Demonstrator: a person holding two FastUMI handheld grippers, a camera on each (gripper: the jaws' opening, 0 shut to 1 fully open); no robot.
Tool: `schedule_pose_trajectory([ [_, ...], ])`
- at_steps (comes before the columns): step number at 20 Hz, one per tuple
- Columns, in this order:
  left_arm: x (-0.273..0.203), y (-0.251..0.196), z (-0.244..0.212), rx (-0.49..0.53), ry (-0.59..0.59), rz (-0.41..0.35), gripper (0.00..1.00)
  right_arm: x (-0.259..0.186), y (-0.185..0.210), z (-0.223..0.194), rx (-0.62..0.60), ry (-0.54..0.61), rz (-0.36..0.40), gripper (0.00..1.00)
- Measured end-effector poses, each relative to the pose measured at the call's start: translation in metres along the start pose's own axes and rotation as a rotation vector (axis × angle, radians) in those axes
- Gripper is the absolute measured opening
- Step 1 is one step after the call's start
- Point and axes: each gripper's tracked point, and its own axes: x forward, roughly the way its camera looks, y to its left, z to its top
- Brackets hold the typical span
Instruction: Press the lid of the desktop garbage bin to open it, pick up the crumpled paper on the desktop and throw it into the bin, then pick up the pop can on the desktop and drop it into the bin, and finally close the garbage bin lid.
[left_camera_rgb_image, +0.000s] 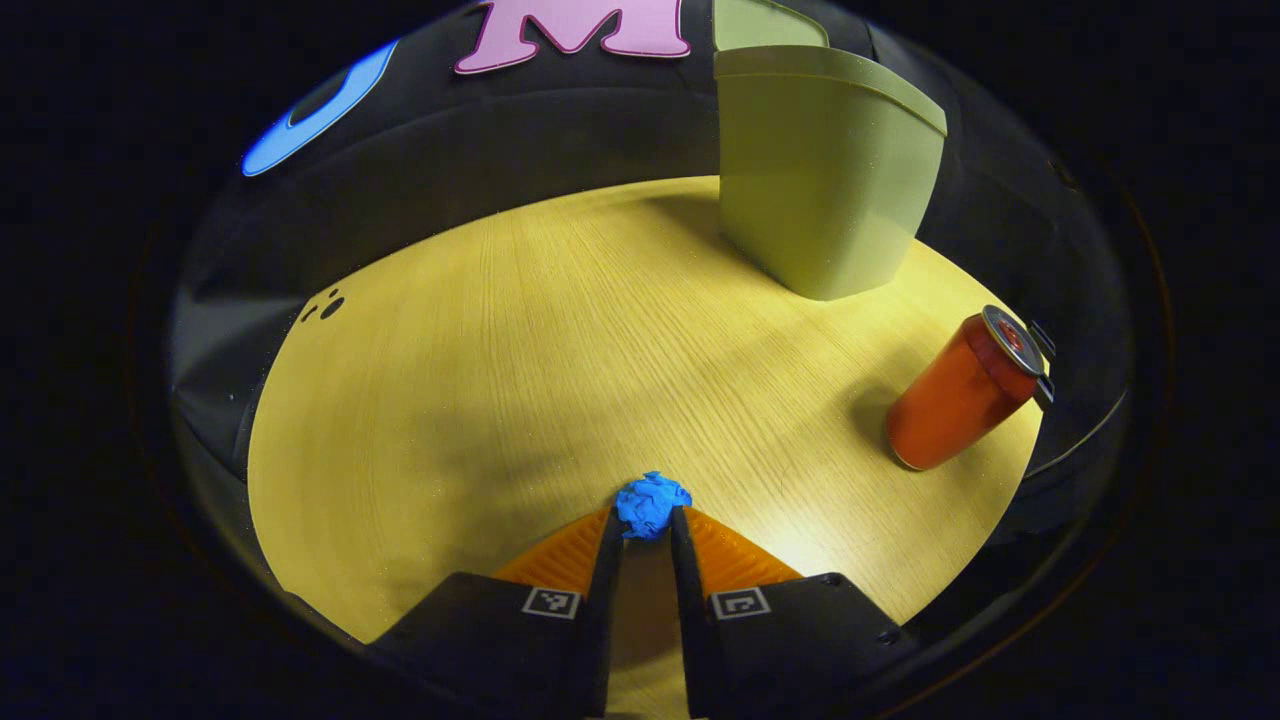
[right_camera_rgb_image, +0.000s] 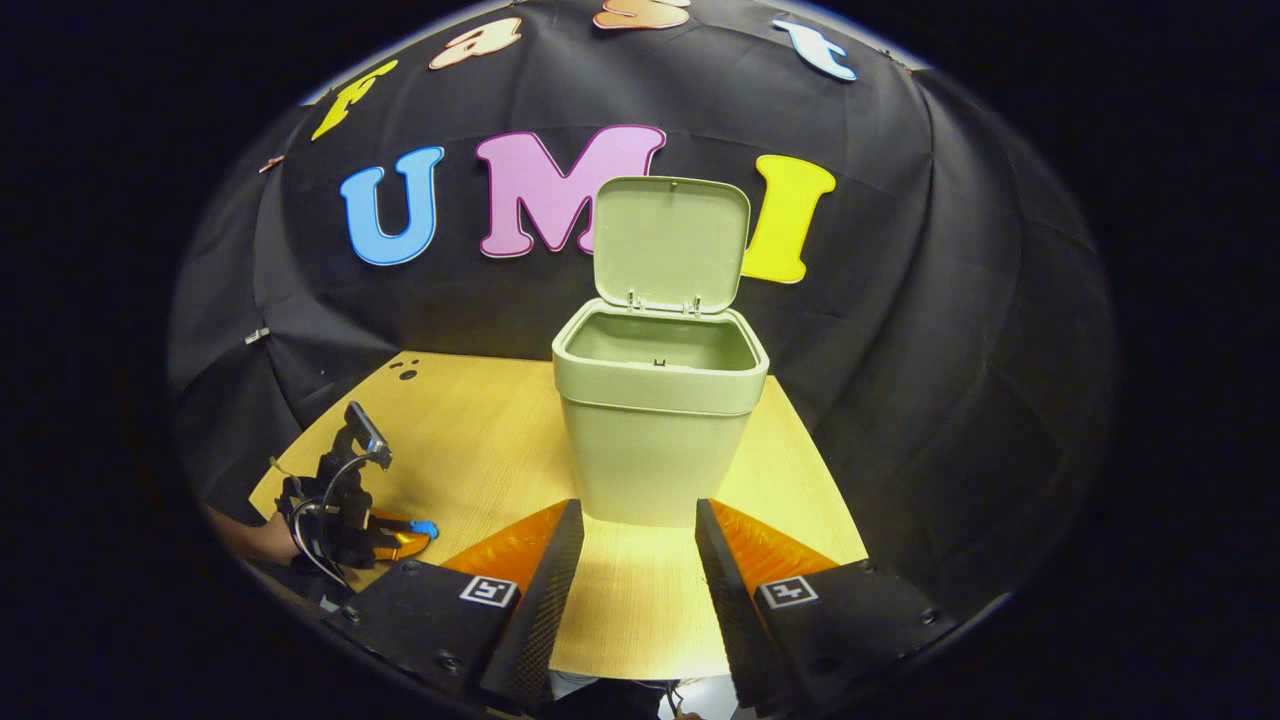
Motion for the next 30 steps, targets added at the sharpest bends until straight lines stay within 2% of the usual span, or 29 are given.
schedule_pose_trajectory([
  [3,-0.005,-0.001,0.006,0.003,-0.021,-0.016,0.27,0.0,-0.002,-0.003,0.01,0.011,0.002,0.72],
  [5,-0.011,-0.002,0.012,0.002,-0.03,-0.016,0.3,0.001,-0.005,-0.005,0.028,0.011,0.001,0.72],
  [6,-0.016,-0.002,0.017,0.001,-0.039,-0.012,0.27,0.001,-0.005,-0.004,0.037,0.009,0.001,0.74],
  [7,-0.021,-0.003,0.023,-0.002,-0.052,-0.012,0.3,0.001,-0.006,-0.004,0.043,0.006,0.001,0.74],
  [8,-0.028,-0.002,0.032,-0.008,-0.071,-0.014,0.27,0.0,-0.006,-0.003,0.047,0.003,0.001,0.72],
  [10,-0.047,-0.002,0.056,-0.017,-0.12,-0.019,0.27,-0.001,-0.006,-0.002,0.05,-0.004,0.001,0.72],
  [11,-0.056,-0.001,0.07,-0.018,-0.147,-0.019,0.3,-0.001,-0.006,-0.002,0.05,-0.008,0.002,0.72],
  [16,-0.102,-0.016,0.156,0.0,-0.32,-0.045,0.3,0.002,-0.002,-0.008,0.06,-0.004,0.025,0.73],
  [23,-0.162,-0.061,0.299,0.044,-0.584,-0.144,0.3,-0.001,0.013,-0.019,0.062,0.006,0.069,0.76],
  [27,-0.174,-0.098,0.359,0.09,-0.679,-0.208,0.3,-0.005,0.014,-0.023,0.055,0.011,0.079,0.76],
  [30,-0.161,-0.124,0.385,0.116,-0.697,-0.248,0.3,-0.01,0.004,-0.026,0.035,0.012,0.057,0.76],
])
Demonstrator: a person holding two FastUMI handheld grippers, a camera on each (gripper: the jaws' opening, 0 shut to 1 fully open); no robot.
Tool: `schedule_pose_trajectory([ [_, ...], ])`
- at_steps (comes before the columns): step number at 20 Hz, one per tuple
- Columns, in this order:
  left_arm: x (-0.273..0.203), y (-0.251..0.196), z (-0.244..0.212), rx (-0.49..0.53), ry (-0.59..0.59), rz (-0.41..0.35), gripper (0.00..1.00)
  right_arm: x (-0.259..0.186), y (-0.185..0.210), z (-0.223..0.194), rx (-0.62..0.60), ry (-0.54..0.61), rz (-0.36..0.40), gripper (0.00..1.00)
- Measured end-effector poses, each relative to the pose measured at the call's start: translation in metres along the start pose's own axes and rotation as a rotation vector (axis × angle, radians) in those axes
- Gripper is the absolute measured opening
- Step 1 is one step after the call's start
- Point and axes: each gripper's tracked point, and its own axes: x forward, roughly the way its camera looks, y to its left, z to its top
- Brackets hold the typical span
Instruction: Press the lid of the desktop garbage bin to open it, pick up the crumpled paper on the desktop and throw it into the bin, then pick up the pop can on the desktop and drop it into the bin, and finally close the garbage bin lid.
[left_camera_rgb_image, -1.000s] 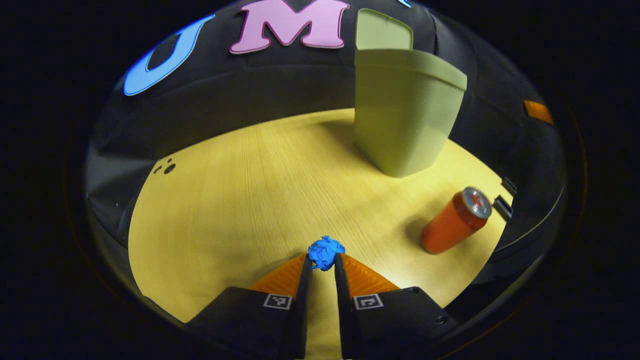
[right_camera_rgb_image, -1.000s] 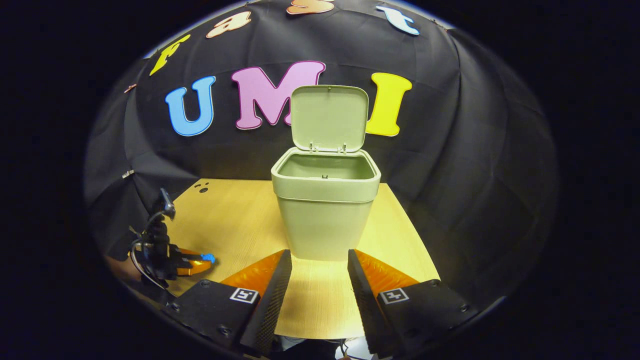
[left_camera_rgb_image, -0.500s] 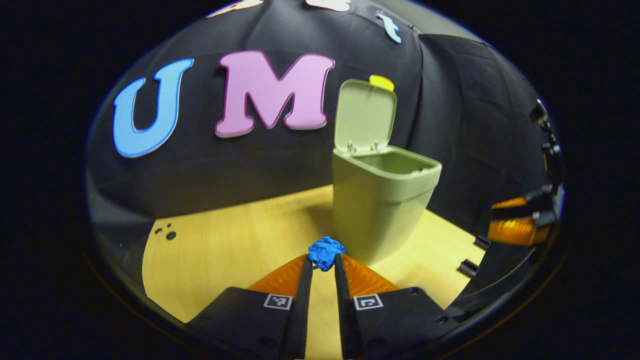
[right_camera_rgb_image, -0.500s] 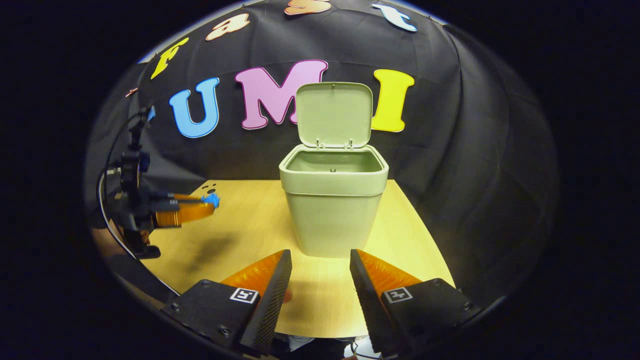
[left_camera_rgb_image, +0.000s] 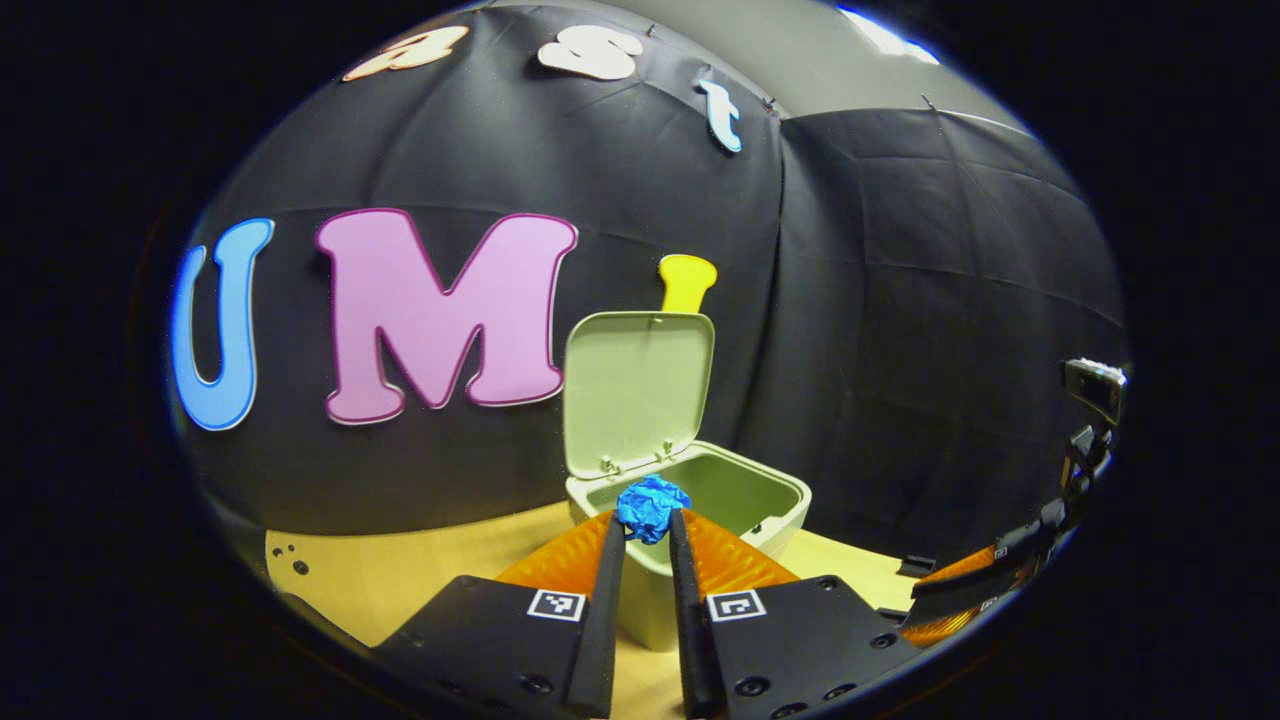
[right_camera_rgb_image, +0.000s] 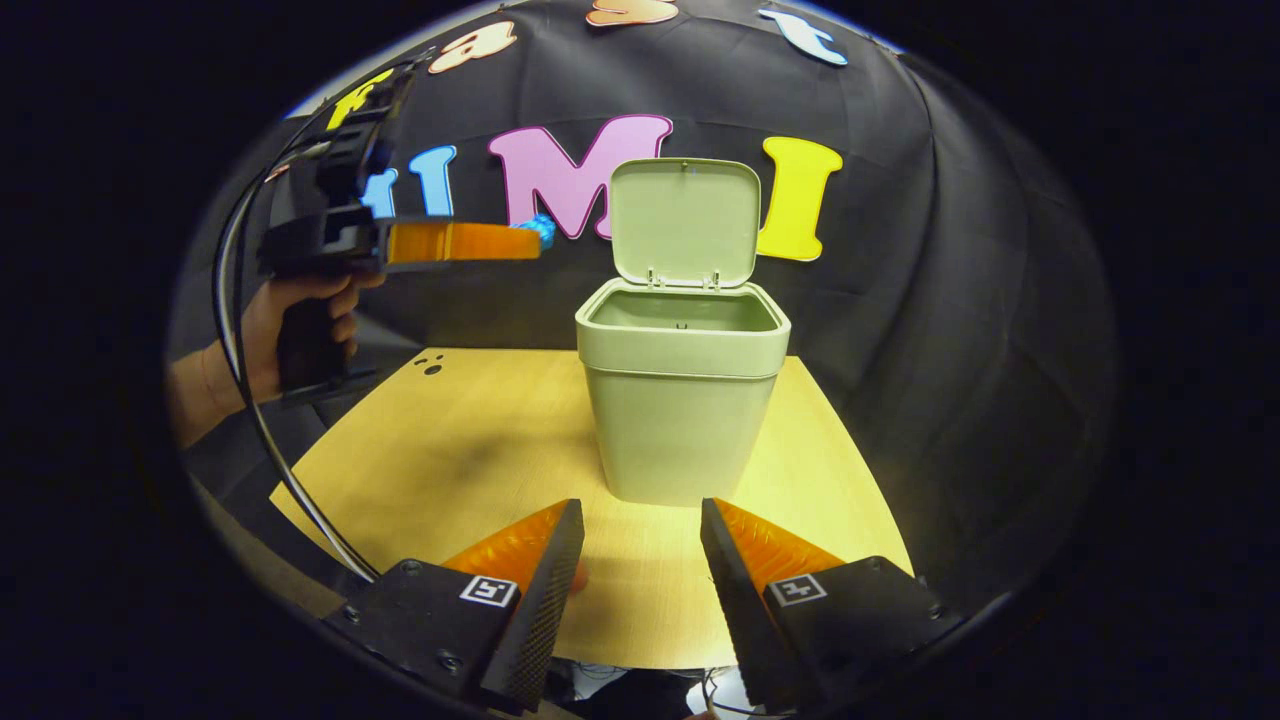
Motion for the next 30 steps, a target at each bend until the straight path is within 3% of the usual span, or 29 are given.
schedule_pose_trajectory([
  [6,0.053,-0.02,-0.012,0.022,0.055,-0.037,0.27,-0.011,-0.032,-0.004,0.027,-0.004,-0.068,0.76],
  [11,0.077,-0.017,-0.03,0.021,0.109,-0.019,0.31,-0.014,-0.059,-0.008,0.041,0.007,-0.114,0.76],
  [12,0.084,-0.016,-0.035,0.017,0.119,-0.015,0.36,-0.014,-0.064,-0.007,0.041,0.008,-0.12,0.76],
  [13,0.087,-0.014,-0.04,0.016,0.132,-0.006,0.34,-0.014,-0.069,-0.008,0.043,0.008,-0.126,0.76],
  [15,0.091,-0.009,-0.05,0.028,0.159,0.017,0.39,-0.014,-0.074,-0.008,0.049,0.009,-0.132,0.76],
  [16,0.092,-0.008,-0.053,0.034,0.167,0.023,0.49,-0.014,-0.076,-0.007,0.051,0.01,-0.134,0.76],
  [17,0.092,-0.009,-0.055,0.033,0.173,0.019,0.46,-0.014,-0.076,-0.008,0.051,0.012,-0.134,0.75],
  [18,0.092,-0.012,-0.057,0.029,0.176,0.008,0.55,-0.013,-0.076,-0.008,0.05,0.013,-0.134,0.76],
  [24,0.07,-0.014,-0.052,-0.028,0.138,-0.029,0.77,-0.005,-0.057,0.0,0.049,-0.002,-0.09,0.76],
  [27,0.037,-0.001,-0.05,-0.058,0.118,0.008,0.82,0.001,-0.038,0.004,0.046,-0.008,-0.042,0.82],
  [30,-0.005,0.025,-0.052,-0.035,0.105,0.095,0.87,0.006,-0.012,0.007,0.023,-0.01,0.02,0.86],
])
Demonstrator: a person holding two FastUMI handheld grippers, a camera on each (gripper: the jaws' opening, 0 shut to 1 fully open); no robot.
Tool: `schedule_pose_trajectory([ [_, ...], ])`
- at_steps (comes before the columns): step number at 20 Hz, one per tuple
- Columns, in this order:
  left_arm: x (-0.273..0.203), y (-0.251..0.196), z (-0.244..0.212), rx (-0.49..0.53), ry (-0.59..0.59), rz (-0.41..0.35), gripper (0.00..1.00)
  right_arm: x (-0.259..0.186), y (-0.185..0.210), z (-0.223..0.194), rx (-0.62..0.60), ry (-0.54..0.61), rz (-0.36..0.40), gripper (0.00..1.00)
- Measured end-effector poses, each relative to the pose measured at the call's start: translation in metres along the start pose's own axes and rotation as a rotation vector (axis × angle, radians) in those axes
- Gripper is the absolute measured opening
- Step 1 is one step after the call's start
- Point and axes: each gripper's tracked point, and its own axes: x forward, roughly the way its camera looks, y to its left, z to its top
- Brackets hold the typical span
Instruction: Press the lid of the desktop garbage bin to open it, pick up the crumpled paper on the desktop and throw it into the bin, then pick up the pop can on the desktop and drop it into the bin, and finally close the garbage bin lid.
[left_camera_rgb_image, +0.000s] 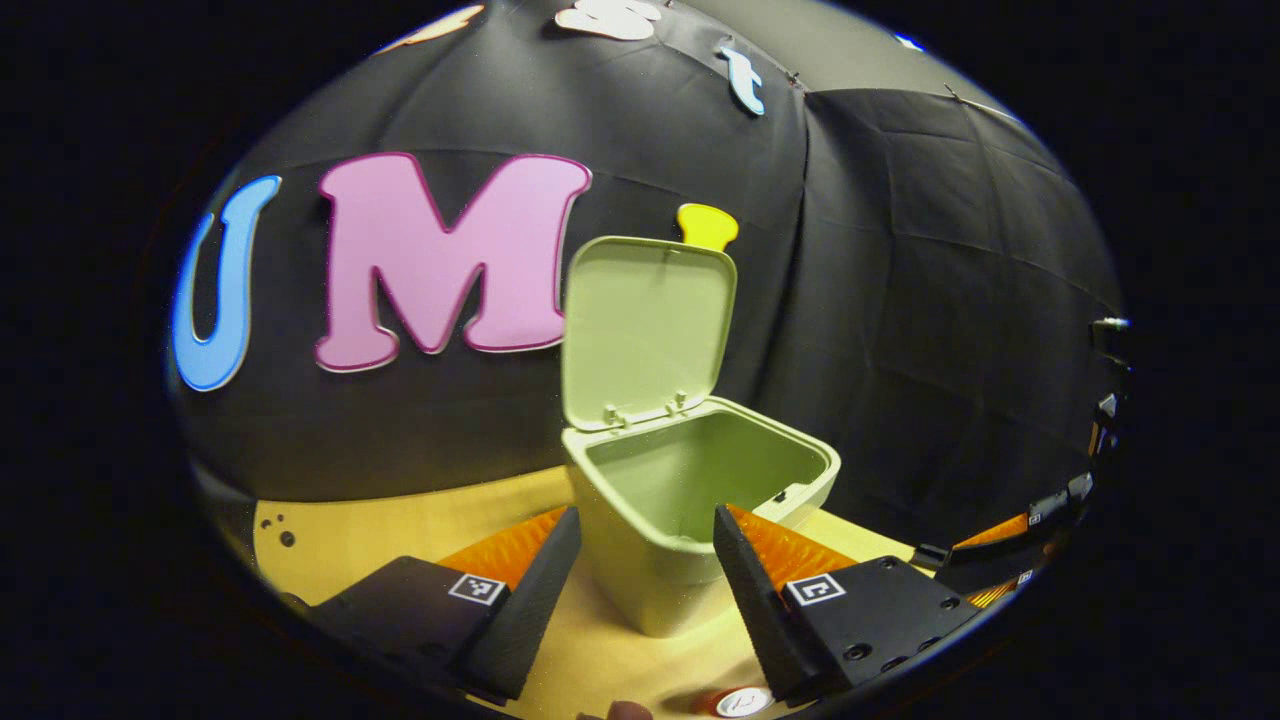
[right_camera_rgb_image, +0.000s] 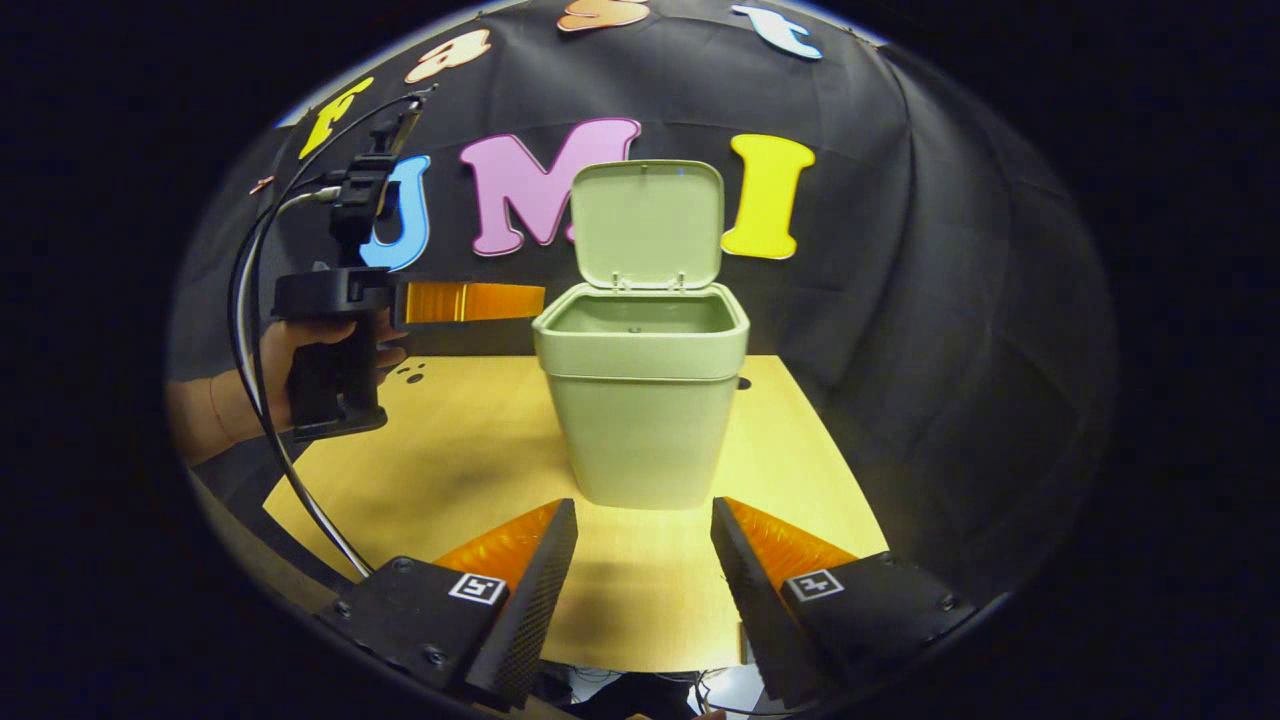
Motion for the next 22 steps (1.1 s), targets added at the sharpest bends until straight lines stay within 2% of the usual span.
schedule_pose_trajectory([
  [6,-0.088,0.046,-0.027,-0.043,0.013,0.144,0.88,0.023,0.064,-0.023,-0.098,0.048,0.144,0.88],
  [10,-0.137,0.063,-0.054,-0.086,0.037,0.221,0.87,0.044,0.092,-0.048,-0.101,0.106,0.225,0.88],
  [13,-0.167,0.071,-0.074,-0.12,0.06,0.262,0.87,0.06,0.102,-0.068,-0.132,0.152,0.241,0.89],
  [18,-0.198,0.083,-0.102,-0.15,0.098,0.281,0.87,0.082,0.117,-0.101,-0.155,0.229,0.251,0.89],
  [22,-0.211,0.092,-0.111,-0.161,0.111,0.281,0.87,0.093,0.12,-0.126,-0.18,0.286,0.216,0.9],
])
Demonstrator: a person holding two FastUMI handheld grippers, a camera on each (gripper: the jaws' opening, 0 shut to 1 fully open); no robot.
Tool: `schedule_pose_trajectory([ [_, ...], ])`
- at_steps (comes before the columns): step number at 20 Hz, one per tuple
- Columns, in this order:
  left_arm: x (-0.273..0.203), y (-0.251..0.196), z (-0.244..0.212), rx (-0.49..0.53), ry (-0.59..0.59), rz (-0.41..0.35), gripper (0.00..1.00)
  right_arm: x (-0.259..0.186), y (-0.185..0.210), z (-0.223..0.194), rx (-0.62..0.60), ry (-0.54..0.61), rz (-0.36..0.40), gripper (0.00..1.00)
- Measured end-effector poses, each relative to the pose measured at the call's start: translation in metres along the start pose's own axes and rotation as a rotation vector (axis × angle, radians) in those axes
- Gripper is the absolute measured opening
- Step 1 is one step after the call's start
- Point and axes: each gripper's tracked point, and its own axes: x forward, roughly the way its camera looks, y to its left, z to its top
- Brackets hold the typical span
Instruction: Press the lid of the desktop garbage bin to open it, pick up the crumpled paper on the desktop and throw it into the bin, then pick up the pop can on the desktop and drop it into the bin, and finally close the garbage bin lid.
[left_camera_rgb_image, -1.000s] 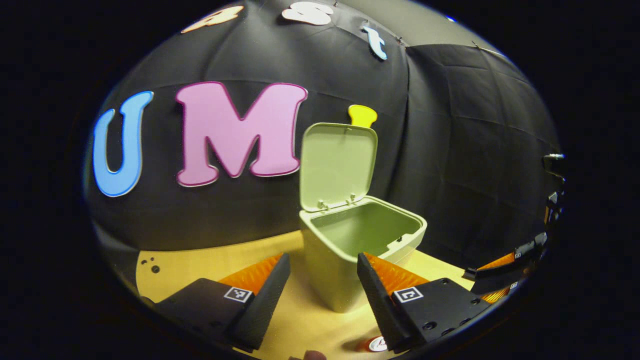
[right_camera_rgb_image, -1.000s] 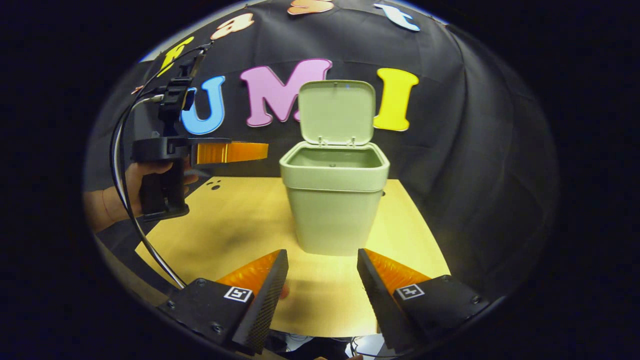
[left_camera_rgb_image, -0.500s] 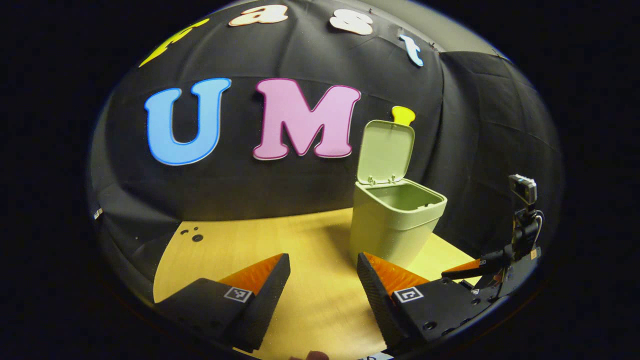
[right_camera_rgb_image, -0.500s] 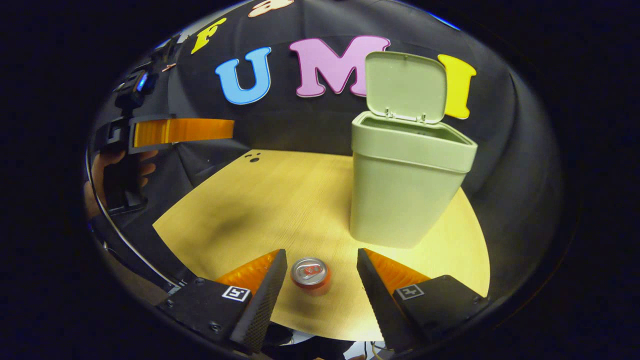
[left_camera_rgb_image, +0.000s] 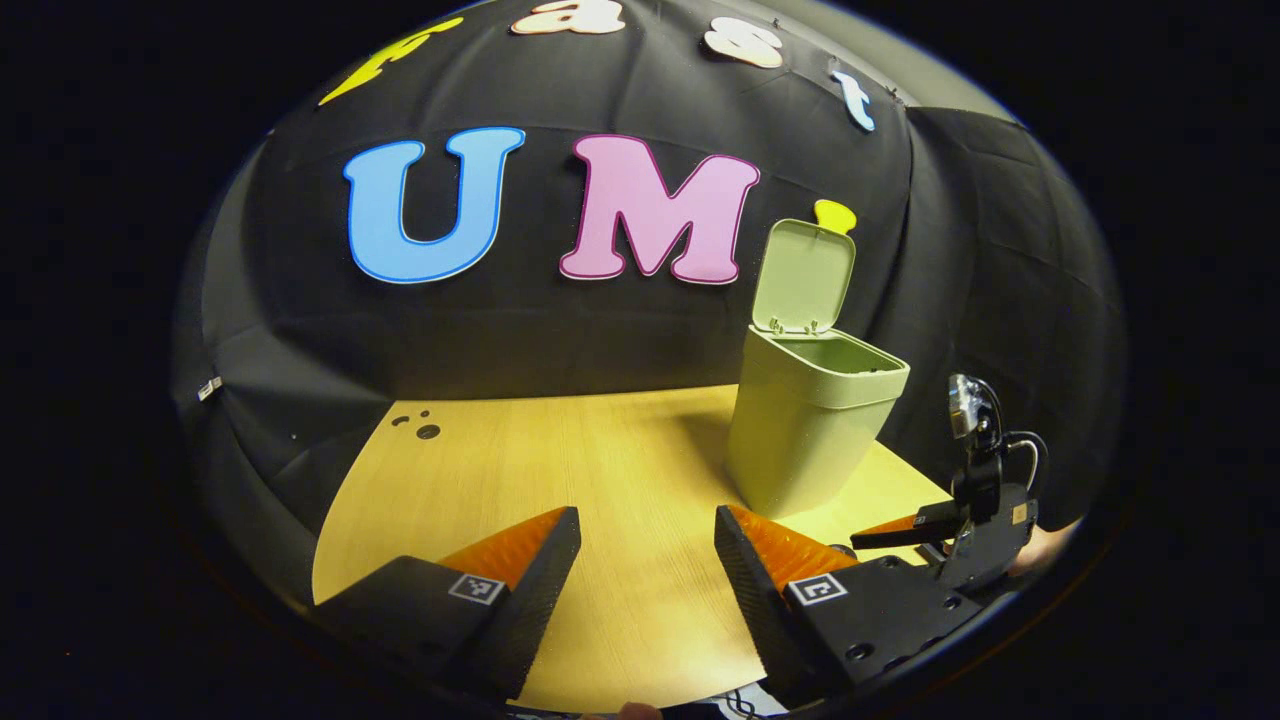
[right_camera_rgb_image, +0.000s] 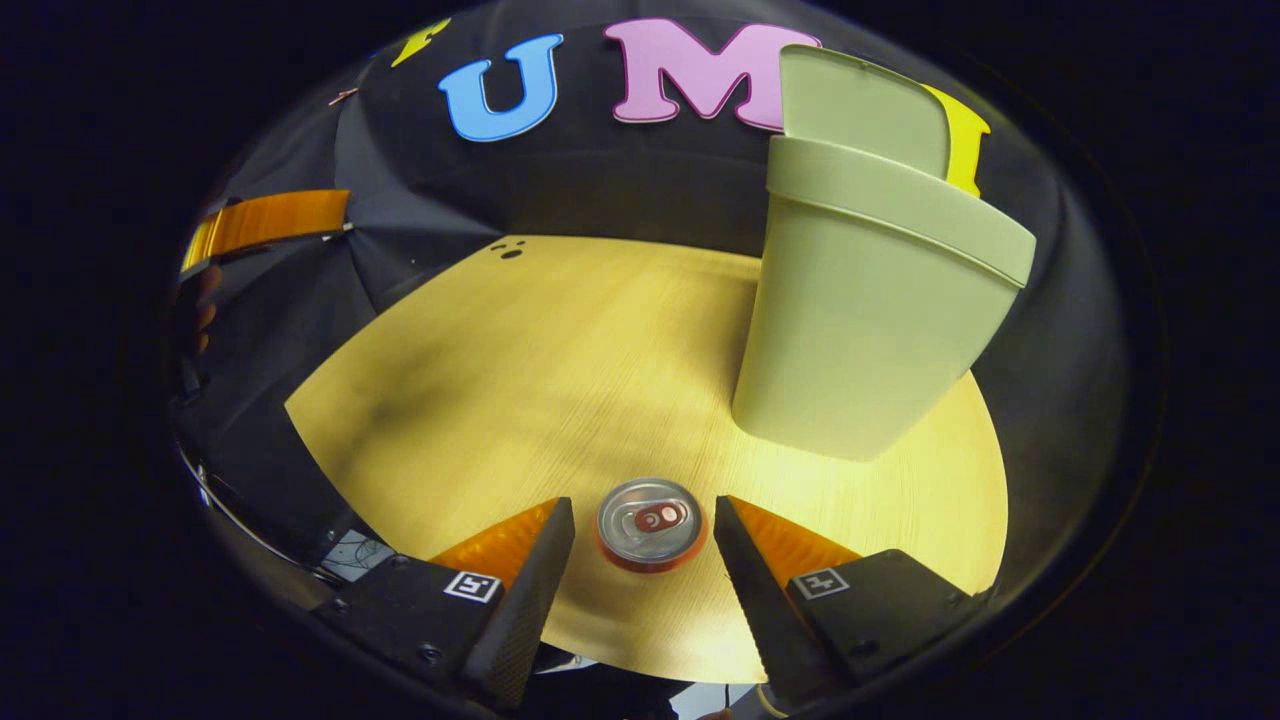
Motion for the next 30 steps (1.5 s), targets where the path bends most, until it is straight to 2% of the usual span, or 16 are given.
schedule_pose_trajectory([
  [4,-0.001,0.013,-0.001,-0.016,-0.001,0.01,0.87,0.01,0.0,-0.013,-0.046,0.042,-0.024,0.9],
  [5,0.0,0.016,-0.001,-0.019,0.0,0.012,0.87,0.012,-0.001,-0.017,-0.05,0.054,-0.028,0.94],
  [6,-0.001,0.02,-0.002,-0.022,0.001,0.016,0.87,0.014,-0.001,-0.019,-0.049,0.062,-0.03,0.89],
  [10,-0.001,0.025,-0.004,-0.017,0.004,0.022,0.87,0.017,-0.005,-0.02,-0.054,0.072,-0.051,0.85],
  [15,0.004,0.028,-0.007,0.0,0.016,0.039,0.87,0.009,-0.013,-0.015,-0.054,0.071,-0.057,0.84],
  [17,0.005,0.021,-0.004,-0.015,0.01,0.023,0.87,0.0,-0.015,-0.008,-0.036,0.052,-0.06,0.84],
  [22,0.012,0.011,-0.002,-0.012,0.007,0.007,0.87,-0.038,-0.019,0.042,0.008,-0.054,-0.038,0.84],
  [25,0.017,0.006,-0.002,-0.008,0.007,-0.014,0.88,-0.069,-0.026,0.091,0.03,-0.155,-0.055,0.83],
  [30,0.025,0.002,-0.004,-0.035,0.02,-0.025,0.87,-0.119,-0.05,0.177,-0.015,-0.322,-0.099,0.83],
])
